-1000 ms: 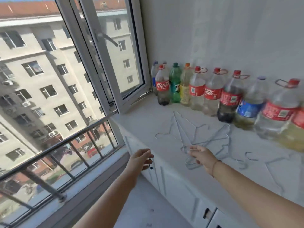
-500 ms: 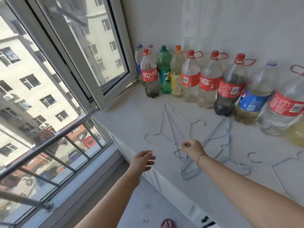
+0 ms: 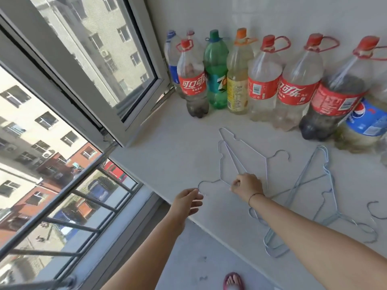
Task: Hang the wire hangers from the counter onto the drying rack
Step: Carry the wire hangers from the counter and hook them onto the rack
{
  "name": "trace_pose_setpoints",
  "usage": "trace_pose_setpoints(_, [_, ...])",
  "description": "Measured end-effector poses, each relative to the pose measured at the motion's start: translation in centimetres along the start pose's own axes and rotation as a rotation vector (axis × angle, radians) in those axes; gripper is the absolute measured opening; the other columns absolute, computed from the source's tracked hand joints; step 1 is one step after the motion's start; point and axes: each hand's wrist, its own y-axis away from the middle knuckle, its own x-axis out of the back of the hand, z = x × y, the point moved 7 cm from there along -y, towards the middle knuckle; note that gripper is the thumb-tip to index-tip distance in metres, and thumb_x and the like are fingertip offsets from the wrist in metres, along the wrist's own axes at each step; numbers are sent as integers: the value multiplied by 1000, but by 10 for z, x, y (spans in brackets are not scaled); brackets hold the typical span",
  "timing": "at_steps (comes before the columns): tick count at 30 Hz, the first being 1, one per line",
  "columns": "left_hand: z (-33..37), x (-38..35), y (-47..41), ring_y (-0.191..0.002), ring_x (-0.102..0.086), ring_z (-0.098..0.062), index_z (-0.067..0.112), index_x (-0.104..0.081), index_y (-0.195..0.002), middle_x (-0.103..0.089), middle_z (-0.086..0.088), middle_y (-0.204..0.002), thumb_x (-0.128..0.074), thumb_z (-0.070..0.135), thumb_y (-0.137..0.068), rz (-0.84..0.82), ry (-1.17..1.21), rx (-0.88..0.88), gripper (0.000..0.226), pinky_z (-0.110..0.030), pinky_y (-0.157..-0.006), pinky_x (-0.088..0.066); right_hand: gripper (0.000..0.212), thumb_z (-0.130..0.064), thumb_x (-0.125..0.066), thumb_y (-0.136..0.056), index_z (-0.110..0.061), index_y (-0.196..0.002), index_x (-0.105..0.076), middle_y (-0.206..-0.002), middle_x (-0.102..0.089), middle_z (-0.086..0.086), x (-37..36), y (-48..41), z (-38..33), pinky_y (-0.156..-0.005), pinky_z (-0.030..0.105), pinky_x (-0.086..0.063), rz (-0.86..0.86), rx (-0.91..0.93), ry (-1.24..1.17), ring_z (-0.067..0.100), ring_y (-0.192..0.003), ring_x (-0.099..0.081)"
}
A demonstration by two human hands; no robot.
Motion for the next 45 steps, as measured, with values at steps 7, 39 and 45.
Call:
trace_pose_setpoints(7, [21, 4, -31, -75, -61, -16, 13, -61, -106, -67, -2, -88, -54, 20, -92, -30, -83, -20, 16, -25, -68, -46, 4, -25, -64, -75, -23, -78, -66, -96, -65, -1, -6, -6, -3, -78, 29, -38, 35, 22, 48, 24, -98, -57])
trace_pose_setpoints(39, [92, -26, -26, -48, -63, -19, 6, -64, -91, -68, -7, -65, -54, 12, -93, -86, -270, -217, 11, -29, -61, -55, 21, -5, -52, -85, 0, -65, -60, -62, -55, 11, 42, -15, 109, -54, 22, -45, 81, -511, -830, 16, -52, -56])
trace_pose_setpoints(45, [78, -29, -28, -56, -63, -17, 6, -58, -93, -69, -8, -71, -48, 11, -96, 6, -141, -184, 11, -30, -68, -53, 28, -2, -51, -80, -9, -53, -48, -55, -54, 11, 34, -21, 88, -50, 19, -36, 32, -529, -839, 18, -46, -49])
